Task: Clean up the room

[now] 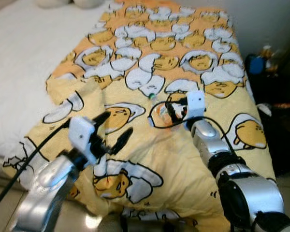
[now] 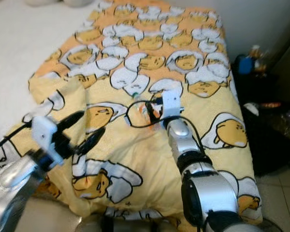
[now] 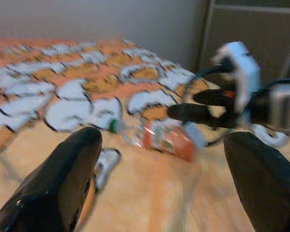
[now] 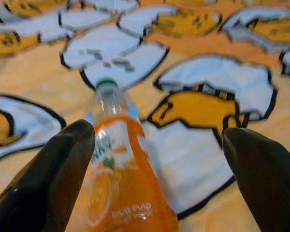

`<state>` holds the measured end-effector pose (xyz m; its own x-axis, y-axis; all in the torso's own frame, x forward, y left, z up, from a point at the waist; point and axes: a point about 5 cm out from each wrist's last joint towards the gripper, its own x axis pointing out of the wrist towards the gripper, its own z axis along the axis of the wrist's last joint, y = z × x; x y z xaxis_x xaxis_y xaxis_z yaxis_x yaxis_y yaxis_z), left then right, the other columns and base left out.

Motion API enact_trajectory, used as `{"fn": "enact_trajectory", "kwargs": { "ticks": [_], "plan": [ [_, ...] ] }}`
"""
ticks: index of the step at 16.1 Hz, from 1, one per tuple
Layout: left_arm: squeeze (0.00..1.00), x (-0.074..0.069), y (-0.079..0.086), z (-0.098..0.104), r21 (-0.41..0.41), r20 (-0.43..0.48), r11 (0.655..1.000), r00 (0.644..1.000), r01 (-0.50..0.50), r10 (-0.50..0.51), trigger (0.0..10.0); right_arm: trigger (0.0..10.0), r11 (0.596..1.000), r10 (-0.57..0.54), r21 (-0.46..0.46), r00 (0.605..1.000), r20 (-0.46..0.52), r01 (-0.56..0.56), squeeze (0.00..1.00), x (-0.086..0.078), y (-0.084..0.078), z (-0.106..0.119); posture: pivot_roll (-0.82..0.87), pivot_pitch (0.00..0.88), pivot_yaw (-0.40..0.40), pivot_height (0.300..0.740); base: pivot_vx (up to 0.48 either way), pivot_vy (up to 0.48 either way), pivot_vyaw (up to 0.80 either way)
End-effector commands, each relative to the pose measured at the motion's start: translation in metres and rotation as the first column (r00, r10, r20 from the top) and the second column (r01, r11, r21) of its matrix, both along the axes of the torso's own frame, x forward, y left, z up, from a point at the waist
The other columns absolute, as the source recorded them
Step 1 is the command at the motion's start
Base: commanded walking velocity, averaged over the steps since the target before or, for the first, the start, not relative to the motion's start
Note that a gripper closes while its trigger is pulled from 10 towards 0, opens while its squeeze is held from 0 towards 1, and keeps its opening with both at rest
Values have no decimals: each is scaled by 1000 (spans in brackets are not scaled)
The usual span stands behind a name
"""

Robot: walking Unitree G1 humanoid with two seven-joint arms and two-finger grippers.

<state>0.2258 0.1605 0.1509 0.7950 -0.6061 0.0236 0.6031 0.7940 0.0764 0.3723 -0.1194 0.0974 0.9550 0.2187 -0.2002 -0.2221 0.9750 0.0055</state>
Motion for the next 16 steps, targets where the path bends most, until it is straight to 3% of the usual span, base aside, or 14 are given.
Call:
{"fn": "enact_trajectory", "kwargs": {
  "ticks": [1, 5, 8, 9, 10, 16],
  "plan": [
    [0, -10, -7, 10, -34, 5, 998, 998, 55, -55, 10000, 10000, 1000, 14, -3, 999, -30, -14, 0, 0, 3, -2, 231, 240, 4, 740, 0, 0, 0],
    [0, -34, -10, 17, -55, -57, 997, 996, 61, -64, 10000, 10000, 996, 82, -33, 993, -86, -85, 0, -4, 11, -11, 264, 291, -10, 740, 0, 0, 0],
    [0, -57, -26, 15, -22, -123, 980, 972, 197, -198, 10000, 10000, 988, 139, -41, 981, -132, -146, 0, -7, 17, -16, 279, 304, -14, 740, 0, 0, 0],
    [0, -56, -26, 16, -23, -127, 982, 974, 186, -188, 10000, 7176, 987, 144, -49, 980, -136, -152, 0, -7, 18, -15, 278, 304, -17, 740, 0, 0, 0],
    [0, -55, -25, 17, -24, -126, 984, 976, 177, -179, 10000, 0, 986, 148, -53, 980, -135, -156, 0, -7, 19, -15, 278, 305, -17, 740, 0, 0, 0],
    [0, -45, -22, 17, -11, -131, 991, 982, 135, -135, 10000, 0, 980, 185, -80, 983, -8, -185, 0, 3, 27, 9, 250, 271, -22, 740, 0, 0, 0]
  ]
}}
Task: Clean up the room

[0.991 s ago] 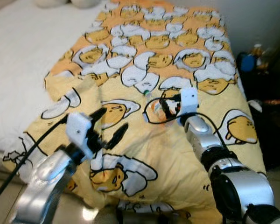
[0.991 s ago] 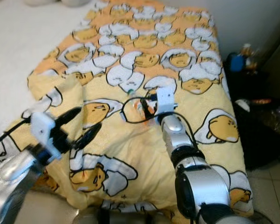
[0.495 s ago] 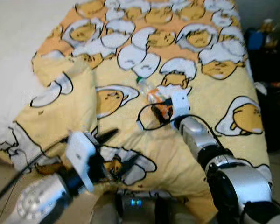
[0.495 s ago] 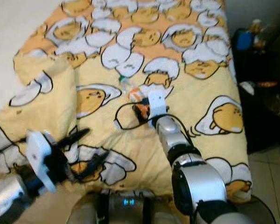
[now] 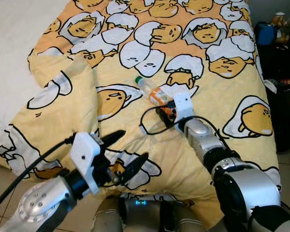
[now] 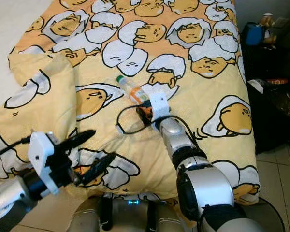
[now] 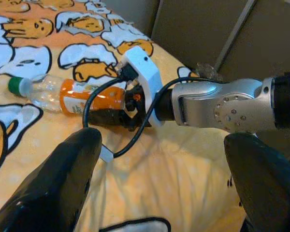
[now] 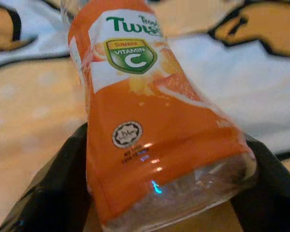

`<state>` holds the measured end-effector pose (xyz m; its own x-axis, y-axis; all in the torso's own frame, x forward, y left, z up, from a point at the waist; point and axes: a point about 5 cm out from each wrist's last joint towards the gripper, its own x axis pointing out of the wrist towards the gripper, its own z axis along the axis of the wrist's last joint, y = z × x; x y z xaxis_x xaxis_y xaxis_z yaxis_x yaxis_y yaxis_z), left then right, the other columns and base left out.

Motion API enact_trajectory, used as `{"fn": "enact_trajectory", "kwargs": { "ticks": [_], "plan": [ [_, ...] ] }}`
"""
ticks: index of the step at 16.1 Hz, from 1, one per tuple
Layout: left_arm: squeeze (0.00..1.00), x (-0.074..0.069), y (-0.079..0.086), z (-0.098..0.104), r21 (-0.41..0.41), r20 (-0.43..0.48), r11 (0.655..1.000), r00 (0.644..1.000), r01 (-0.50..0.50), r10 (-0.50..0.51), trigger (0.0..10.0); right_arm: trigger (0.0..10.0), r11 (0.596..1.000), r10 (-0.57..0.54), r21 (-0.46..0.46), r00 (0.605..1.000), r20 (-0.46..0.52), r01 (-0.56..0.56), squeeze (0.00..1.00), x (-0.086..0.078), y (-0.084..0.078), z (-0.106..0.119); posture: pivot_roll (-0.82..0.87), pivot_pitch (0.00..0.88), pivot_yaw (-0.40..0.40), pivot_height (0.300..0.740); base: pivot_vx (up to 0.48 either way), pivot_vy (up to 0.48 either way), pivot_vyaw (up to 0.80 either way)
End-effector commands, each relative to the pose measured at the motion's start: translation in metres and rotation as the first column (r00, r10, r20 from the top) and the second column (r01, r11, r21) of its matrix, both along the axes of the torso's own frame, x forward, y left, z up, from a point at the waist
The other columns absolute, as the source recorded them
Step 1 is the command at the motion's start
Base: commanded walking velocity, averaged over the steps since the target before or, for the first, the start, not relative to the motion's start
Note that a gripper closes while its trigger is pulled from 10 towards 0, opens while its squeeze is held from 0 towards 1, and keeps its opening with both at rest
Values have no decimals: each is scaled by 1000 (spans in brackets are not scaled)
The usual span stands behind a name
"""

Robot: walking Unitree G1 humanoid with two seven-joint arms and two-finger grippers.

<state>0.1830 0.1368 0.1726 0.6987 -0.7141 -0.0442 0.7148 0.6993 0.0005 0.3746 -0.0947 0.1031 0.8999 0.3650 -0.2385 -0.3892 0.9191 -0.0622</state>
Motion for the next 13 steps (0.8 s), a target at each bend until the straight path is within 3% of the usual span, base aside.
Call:
{"fn": "enact_trajectory", "kwargs": {
  "ticks": [1, 4, 8, 10, 11, 12, 13],
  "plan": [
    [0, 0, 0, -6, 13, -30, 1000, 1000, -5, 5, 10000, 0, 1000, 11, 3, 999, 46, -12, 0, 4, 4, 10, 244, 267, -23, 740, 0, 0, 0],
    [0, 9, -2, -12, 12, -32, 1000, 999, 0, 1, 10000, 0, 999, -23, 39, 979, 203, 15, 0, 15, 2, 41, 211, 234, -29, 740, 0, 0, 0],
    [0, 24, -5, -17, 7, -18, 1000, 1000, 3, -3, 10000, 0, 994, -83, 100, 919, 385, 48, 0, 21, -11, 75, 168, 177, -42, 740, 0, 0, 0],
    [0, 39, -1, -26, 57, -4, 996, 998, -70, 70, 10000, 0, 984, -170, 123, 866, 470, 126, 0, 22, -30, 88, 138, 122, -48, 740, 0, 0, 0],
    [0, 50, 3, -33, 45, -11, 989, 990, -139, 139, 10000, 0, 965, -260, 162, 822, 507, 205, 0, 21, -46, 92, 116, 81, -51, 740, 0, 0, 0],
    [0, 72, 16, -42, -101, -80, 932, 937, -347, 340, 10000, 0, 939, -345, 188, 767, 541, 290, 0, 10, -63, 84, 86, 27, -54, 740, 0, 0, 0],
    [0, 76, 17, -44, -122, -94, 921, 928, -369, 360, 10000, 0, 935, -353, 189, 761, 545, 298, 0, 8, -66, 81, 78, 17, -58, 740, 0, 0, 0]
  ]
}}
